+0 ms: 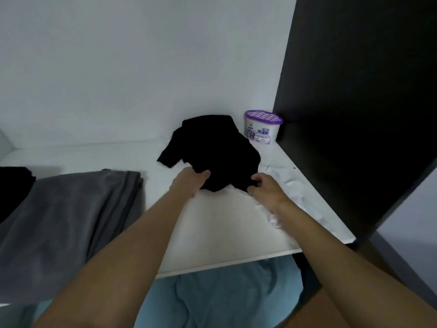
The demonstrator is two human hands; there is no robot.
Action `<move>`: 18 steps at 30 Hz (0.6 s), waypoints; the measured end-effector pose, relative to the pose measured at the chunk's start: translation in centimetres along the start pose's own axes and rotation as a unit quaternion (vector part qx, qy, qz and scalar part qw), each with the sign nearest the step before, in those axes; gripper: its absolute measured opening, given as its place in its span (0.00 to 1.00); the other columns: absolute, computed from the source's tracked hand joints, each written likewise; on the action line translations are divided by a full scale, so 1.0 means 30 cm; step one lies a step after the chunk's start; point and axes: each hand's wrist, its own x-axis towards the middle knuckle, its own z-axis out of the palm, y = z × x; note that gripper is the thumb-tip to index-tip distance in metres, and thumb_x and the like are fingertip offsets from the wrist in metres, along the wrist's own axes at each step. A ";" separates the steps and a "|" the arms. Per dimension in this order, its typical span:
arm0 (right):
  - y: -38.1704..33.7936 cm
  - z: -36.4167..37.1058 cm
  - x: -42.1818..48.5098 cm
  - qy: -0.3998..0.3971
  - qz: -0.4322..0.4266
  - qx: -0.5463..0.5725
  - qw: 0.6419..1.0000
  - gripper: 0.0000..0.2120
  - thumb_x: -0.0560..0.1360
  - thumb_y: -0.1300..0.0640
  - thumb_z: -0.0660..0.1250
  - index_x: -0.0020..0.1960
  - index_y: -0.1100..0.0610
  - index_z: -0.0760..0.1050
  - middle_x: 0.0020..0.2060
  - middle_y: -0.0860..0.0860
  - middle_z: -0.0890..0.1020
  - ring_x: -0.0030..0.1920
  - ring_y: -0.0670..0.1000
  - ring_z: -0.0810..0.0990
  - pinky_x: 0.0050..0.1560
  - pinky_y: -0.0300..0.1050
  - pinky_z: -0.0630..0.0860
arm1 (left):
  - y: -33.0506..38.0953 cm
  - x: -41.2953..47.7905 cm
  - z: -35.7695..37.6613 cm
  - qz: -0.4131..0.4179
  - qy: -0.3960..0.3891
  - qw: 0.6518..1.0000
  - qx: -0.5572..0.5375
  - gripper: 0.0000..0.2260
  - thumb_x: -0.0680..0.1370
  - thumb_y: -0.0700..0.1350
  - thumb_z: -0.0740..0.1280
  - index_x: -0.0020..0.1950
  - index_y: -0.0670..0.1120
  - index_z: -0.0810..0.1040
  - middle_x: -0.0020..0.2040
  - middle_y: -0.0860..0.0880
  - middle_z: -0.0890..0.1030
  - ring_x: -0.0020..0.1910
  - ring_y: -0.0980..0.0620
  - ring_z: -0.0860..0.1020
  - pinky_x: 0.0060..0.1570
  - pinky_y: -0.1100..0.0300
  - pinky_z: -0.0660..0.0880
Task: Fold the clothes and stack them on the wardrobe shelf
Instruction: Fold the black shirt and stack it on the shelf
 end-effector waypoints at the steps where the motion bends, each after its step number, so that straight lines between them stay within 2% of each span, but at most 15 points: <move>1: 0.013 -0.008 0.018 -0.016 -0.001 0.009 1.000 0.20 0.75 0.61 0.68 0.67 0.57 0.74 0.52 0.51 0.79 0.54 0.53 0.80 0.52 0.41 0.75 | 0.014 0.011 0.016 -0.014 0.013 1.000 0.021 0.18 0.78 0.60 0.65 0.50 0.44 0.74 0.38 0.46 0.78 0.34 0.47 0.77 0.40 0.57 0.73; 3: 0.031 -0.019 0.039 -0.037 0.000 0.023 0.999 0.21 0.74 0.58 0.69 0.67 0.55 0.74 0.54 0.51 0.79 0.52 0.50 0.80 0.44 0.36 0.73 | 0.037 0.023 0.043 -0.019 0.041 0.994 0.103 0.14 0.78 0.56 0.65 0.53 0.46 0.73 0.46 0.46 0.78 0.44 0.45 0.77 0.46 0.56 0.72; 5: 0.047 -0.021 0.042 -0.065 -0.003 0.031 0.997 0.24 0.74 0.53 0.69 0.69 0.53 0.72 0.57 0.51 0.79 0.52 0.49 0.80 0.40 0.34 0.73 | 0.052 0.015 0.067 -0.014 0.064 0.989 0.133 0.09 0.78 0.48 0.64 0.53 0.44 0.75 0.48 0.45 0.80 0.45 0.44 0.78 0.46 0.55 0.72; 8: 0.060 -0.031 0.039 -0.083 -0.004 0.036 0.996 0.25 0.75 0.53 0.69 0.71 0.51 0.70 0.55 0.49 0.78 0.48 0.45 0.80 0.37 0.33 0.72 | 0.059 0.024 0.083 -0.007 0.065 0.992 0.108 0.08 0.78 0.38 0.61 0.51 0.37 0.79 0.45 0.40 0.85 0.42 0.42 0.83 0.46 0.53 0.80; 10: 0.063 -0.038 0.042 -0.085 -0.010 0.042 0.995 0.25 0.75 0.55 0.68 0.71 0.52 0.69 0.59 0.51 0.78 0.48 0.45 0.79 0.37 0.32 0.71 | 0.069 0.028 0.074 0.001 0.079 0.994 0.077 0.08 0.77 0.34 0.61 0.50 0.37 0.80 0.46 0.39 0.85 0.46 0.41 0.84 0.53 0.48 0.81; 12: 0.067 -0.040 0.047 -0.085 -0.022 0.040 0.995 0.26 0.76 0.55 0.68 0.73 0.54 0.68 0.64 0.53 0.76 0.53 0.48 0.78 0.38 0.31 0.71 | 0.079 0.025 0.068 0.041 0.113 0.993 0.013 0.07 0.77 0.33 0.62 0.48 0.41 0.79 0.50 0.39 0.83 0.51 0.39 0.82 0.56 0.47 0.79; 13: 0.065 -0.044 0.044 -0.086 -0.024 0.037 0.995 0.27 0.76 0.55 0.68 0.74 0.54 0.67 0.66 0.53 0.75 0.56 0.49 0.77 0.39 0.31 0.71 | 0.091 0.018 0.062 0.063 0.124 0.989 -0.042 0.08 0.78 0.32 0.62 0.46 0.43 0.77 0.49 0.39 0.82 0.51 0.39 0.81 0.55 0.46 0.79; 15: 0.061 -0.049 0.041 -0.085 -0.028 0.033 0.995 0.30 0.75 0.55 0.68 0.75 0.54 0.64 0.68 0.54 0.73 0.61 0.52 0.76 0.51 0.38 0.75 | 0.146 -0.012 0.051 0.096 0.129 0.971 -0.179 0.14 0.80 0.31 0.58 0.41 0.45 0.75 0.44 0.43 0.79 0.46 0.41 0.79 0.47 0.49 0.80; 17: 0.048 -0.050 0.034 -0.081 -0.048 -0.013 0.995 0.33 0.74 0.56 0.69 0.76 0.54 0.62 0.70 0.56 0.71 0.66 0.56 0.73 0.63 0.49 0.74 | 0.230 -0.059 0.035 0.126 0.147 0.944 -0.266 0.16 0.82 0.33 0.57 0.41 0.49 0.76 0.41 0.48 0.77 0.44 0.50 0.77 0.39 0.58 0.78; 18: 0.040 -0.047 0.026 -0.079 -0.062 -0.043 0.994 0.36 0.73 0.56 0.70 0.77 0.53 0.60 0.71 0.57 0.69 0.69 0.58 0.71 0.67 0.52 0.72 | 0.280 -0.090 0.026 0.144 0.150 0.933 -0.293 0.16 0.83 0.34 0.58 0.42 0.50 0.76 0.41 0.50 0.76 0.44 0.53 0.77 0.37 0.62 0.78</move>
